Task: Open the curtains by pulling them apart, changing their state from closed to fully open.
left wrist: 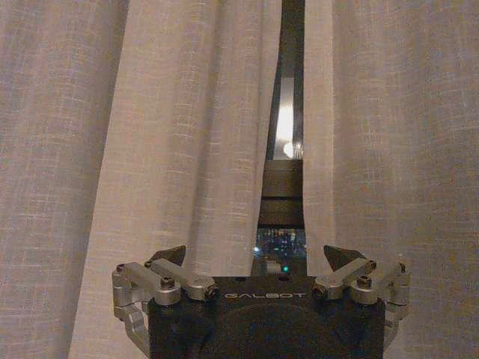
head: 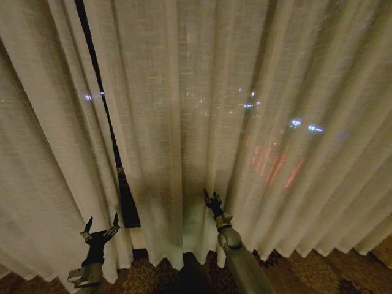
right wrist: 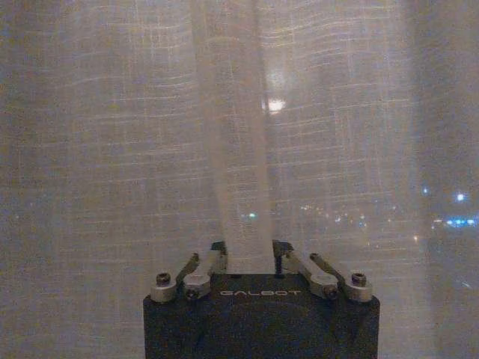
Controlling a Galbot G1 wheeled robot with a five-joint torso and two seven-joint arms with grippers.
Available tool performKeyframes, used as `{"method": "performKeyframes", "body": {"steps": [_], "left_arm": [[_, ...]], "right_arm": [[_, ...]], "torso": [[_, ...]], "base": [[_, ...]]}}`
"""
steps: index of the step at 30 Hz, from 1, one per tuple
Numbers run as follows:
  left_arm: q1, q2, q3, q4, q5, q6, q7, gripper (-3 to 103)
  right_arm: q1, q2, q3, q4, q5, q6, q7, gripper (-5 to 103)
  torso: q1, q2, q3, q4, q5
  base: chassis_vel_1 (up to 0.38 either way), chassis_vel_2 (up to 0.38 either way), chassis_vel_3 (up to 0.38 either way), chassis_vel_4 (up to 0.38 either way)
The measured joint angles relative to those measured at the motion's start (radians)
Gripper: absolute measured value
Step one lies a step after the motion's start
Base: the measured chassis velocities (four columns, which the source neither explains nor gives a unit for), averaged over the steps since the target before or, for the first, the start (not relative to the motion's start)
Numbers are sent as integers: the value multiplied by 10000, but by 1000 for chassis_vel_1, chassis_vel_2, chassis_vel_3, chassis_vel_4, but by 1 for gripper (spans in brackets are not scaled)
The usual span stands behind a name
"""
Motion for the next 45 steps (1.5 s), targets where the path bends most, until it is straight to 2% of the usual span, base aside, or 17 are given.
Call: {"method": "performKeyframes", "body": {"steps": [2,3,5,6,8,15,32,45], "left_arm": [[0,0,0,0,0,0,0,100],[0,0,0,0,0,0,0,100],[0,0,0,0,0,0,0,100],[0,0,0,0,0,0,0,100],[0,0,0,0,0,0,0,100],[0,0,0,0,0,0,0,100],[0,0,0,0,0,0,0,100],[0,0,0,0,0,0,0,100]], "right_arm": [[0,-65,7,65,79,-15,-3,19],[0,-90,15,91,116,-35,-4,19],[3,-113,49,106,252,-53,-71,8],[3,-113,49,106,252,-53,-71,8],[8,-121,67,126,481,-39,-264,2],[4,-110,204,105,803,137,-938,0],[-5,1,255,-122,819,153,-1210,0],[-15,-135,452,-159,885,166,-1348,0]], "torso": [[0,0,0,0,-1],[0,0,0,0,-1],[0,0,0,0,0],[0,0,0,0,0],[0,0,0,0,0],[0,0,0,0,-1],[0,0,0,2,-1],[0,0,0,0,-1]], "base": [[0,0,0,0],[0,0,0,0],[0,0,0,0],[0,0,0,0],[0,0,0,0],[0,0,0,0],[-4,-3,3,5],[-167,-181,182,173]]}}
